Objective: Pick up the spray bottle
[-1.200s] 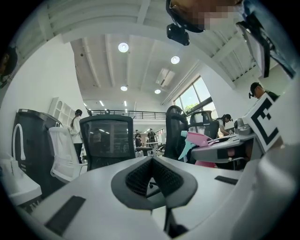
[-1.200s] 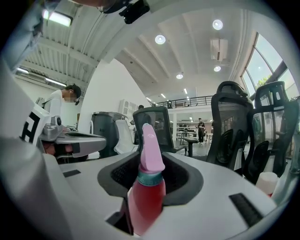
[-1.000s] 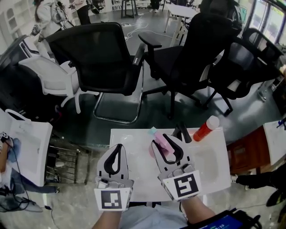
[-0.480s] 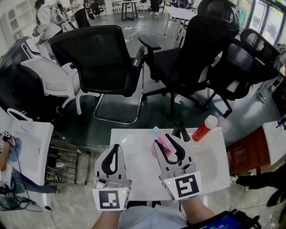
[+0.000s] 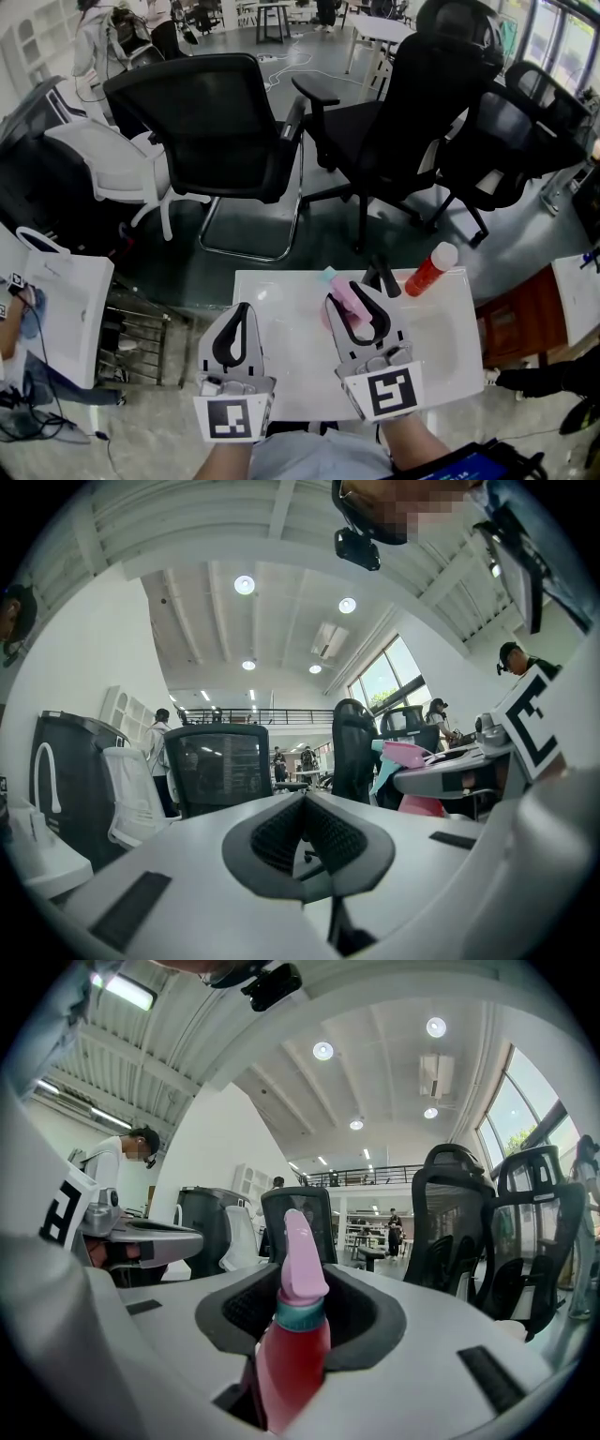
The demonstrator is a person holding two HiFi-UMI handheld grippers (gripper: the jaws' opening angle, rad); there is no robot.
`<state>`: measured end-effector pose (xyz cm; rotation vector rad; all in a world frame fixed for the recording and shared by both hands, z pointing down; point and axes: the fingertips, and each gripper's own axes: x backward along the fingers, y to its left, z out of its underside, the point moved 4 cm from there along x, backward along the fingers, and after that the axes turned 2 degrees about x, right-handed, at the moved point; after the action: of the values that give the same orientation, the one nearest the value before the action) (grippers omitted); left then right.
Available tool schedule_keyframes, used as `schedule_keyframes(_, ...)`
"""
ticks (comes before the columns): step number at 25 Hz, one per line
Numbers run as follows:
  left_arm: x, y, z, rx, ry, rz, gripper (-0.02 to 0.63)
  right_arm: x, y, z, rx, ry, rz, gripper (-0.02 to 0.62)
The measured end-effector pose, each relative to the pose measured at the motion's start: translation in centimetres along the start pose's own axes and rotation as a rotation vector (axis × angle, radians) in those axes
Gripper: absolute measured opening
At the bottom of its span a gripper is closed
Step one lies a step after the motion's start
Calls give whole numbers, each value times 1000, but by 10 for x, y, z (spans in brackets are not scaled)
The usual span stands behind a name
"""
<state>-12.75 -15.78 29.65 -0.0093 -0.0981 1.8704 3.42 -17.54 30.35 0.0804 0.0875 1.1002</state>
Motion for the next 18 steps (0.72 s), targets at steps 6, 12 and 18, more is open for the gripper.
schedule_keyframes(6, 1, 1, 1, -1, 2, 2, 15, 1, 1, 0, -5, 4, -5, 147)
schedule_keyframes(12, 1, 1, 2, 3, 8, 3, 15, 1, 3, 2, -10, 27, -9, 147)
schedule_keyframes(18, 0, 3, 1, 4, 10, 8, 15, 0, 2, -2, -3, -1, 8, 149)
